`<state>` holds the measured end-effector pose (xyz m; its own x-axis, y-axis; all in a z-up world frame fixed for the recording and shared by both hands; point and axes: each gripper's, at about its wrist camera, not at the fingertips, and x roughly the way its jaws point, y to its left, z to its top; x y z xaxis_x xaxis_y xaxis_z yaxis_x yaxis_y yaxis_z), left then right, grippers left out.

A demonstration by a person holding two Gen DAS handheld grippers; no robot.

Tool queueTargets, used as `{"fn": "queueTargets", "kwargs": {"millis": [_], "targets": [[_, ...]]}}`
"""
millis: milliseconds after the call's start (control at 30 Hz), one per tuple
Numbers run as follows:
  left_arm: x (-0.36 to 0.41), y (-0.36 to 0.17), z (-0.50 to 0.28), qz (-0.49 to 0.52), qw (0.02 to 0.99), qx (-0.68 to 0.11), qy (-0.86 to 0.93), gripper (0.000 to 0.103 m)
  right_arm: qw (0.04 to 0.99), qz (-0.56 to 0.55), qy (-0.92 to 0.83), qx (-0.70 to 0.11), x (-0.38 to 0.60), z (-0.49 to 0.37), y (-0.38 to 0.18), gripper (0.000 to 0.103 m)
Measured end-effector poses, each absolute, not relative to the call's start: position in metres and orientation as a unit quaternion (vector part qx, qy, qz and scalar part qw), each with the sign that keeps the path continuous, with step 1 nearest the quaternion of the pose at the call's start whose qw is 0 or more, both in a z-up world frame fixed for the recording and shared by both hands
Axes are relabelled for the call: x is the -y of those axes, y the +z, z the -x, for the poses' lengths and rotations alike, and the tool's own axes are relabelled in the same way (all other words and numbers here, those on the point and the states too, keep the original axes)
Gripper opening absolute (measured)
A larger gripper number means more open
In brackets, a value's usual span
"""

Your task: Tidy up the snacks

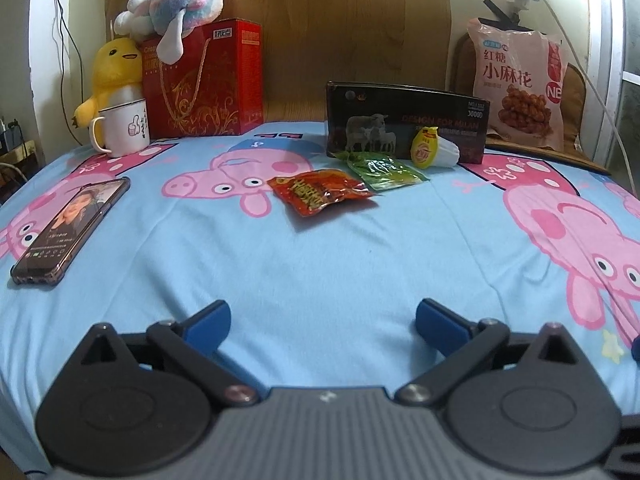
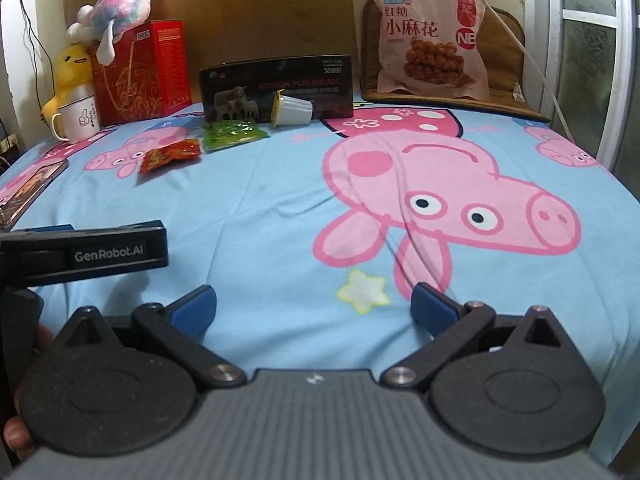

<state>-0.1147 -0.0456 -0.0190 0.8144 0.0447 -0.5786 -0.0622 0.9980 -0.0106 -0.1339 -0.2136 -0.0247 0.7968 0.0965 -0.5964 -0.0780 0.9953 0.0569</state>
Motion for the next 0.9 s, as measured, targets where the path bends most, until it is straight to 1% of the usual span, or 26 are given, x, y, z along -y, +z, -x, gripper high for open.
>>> {"fn": "queueTargets", "kwargs": {"millis": [900], "targets": [[0.0409,-0.0234,0.1236,0.008,0.958,-0.286,-0.001,0.103,0.951,-0.007,0.034,-0.308,0.2123,0.1303,-0.0269,0.103]]}}
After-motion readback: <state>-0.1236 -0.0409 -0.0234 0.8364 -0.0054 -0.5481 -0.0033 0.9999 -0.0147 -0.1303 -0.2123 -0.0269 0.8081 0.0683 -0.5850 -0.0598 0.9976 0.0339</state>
